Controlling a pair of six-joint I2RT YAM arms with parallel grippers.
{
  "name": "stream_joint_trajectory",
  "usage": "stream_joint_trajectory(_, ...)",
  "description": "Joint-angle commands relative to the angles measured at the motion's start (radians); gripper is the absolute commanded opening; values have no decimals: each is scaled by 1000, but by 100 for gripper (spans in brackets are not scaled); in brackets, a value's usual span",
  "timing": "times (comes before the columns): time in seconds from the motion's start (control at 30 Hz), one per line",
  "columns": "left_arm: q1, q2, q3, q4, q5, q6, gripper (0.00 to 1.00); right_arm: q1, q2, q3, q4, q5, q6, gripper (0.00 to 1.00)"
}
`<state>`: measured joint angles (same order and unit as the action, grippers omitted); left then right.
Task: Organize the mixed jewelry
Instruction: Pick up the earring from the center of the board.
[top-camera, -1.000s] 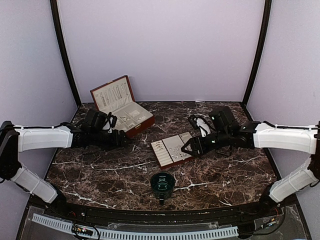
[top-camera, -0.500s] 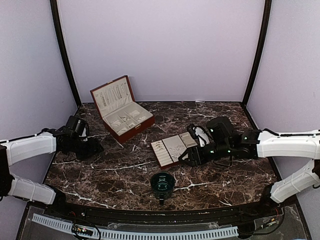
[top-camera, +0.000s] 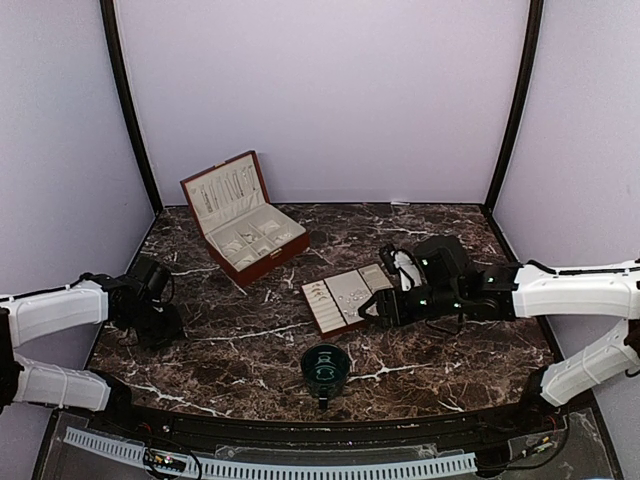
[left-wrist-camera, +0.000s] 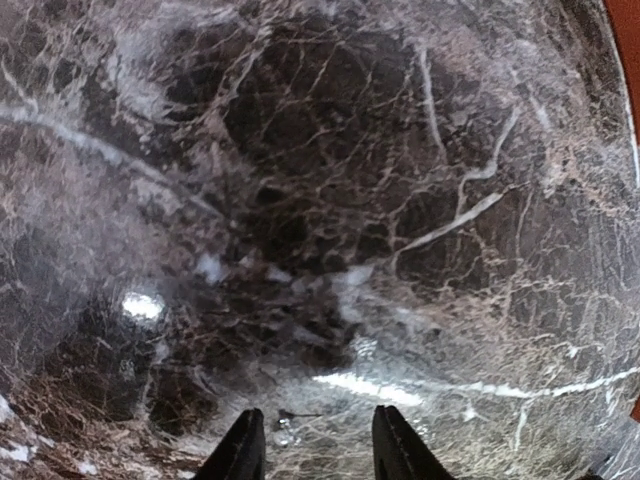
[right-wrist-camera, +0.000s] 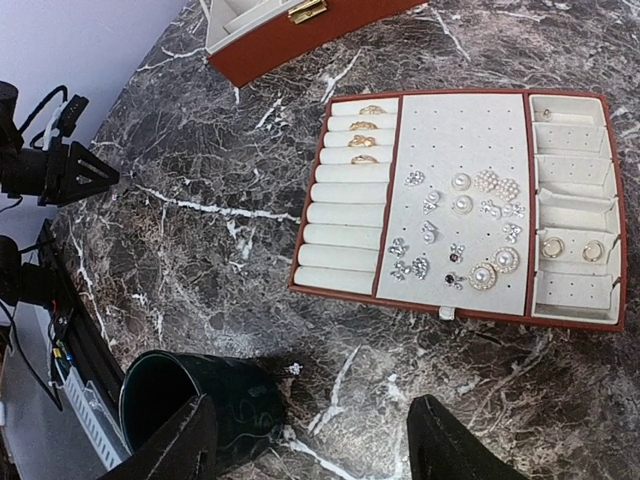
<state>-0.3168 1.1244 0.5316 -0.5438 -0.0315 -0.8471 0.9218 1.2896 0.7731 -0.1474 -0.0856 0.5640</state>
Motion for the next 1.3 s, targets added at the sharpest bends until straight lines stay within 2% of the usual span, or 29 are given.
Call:
stream_joint_trajectory(0.0,2,1,-22,-47,-7,-46,34,3,14,-16,45,21,13,66)
stream_joint_trajectory(0.37,2,32,-15,-53,-2,-50,18,3,33,-15,54,32,17,66)
stream_joint_trajectory(0.5,2,35,-17,-58,-2,-46,16,3,34,-16,57,35,22,65)
stream_joint_trajectory(0.67,2,35,-21,-50,8,-46,5,3,35,-17,57,41,25,65)
stream_joint_trajectory(0.8,2,29,-15,-54,8,-42,0,3,25,-17,58,52,30,66)
stream_joint_trajectory(1.03,2,-3,6,-64,0,-25,0,-35,10,-3,20,115,40,67)
stream_joint_trajectory(1.17,2,-21,27,-63,-9,-6,0,-113,23,12,-17,126,34,68)
stream_joint_trajectory(1.27,2,-21,49,-75,-13,6,0,-189,67,26,-46,122,13,64)
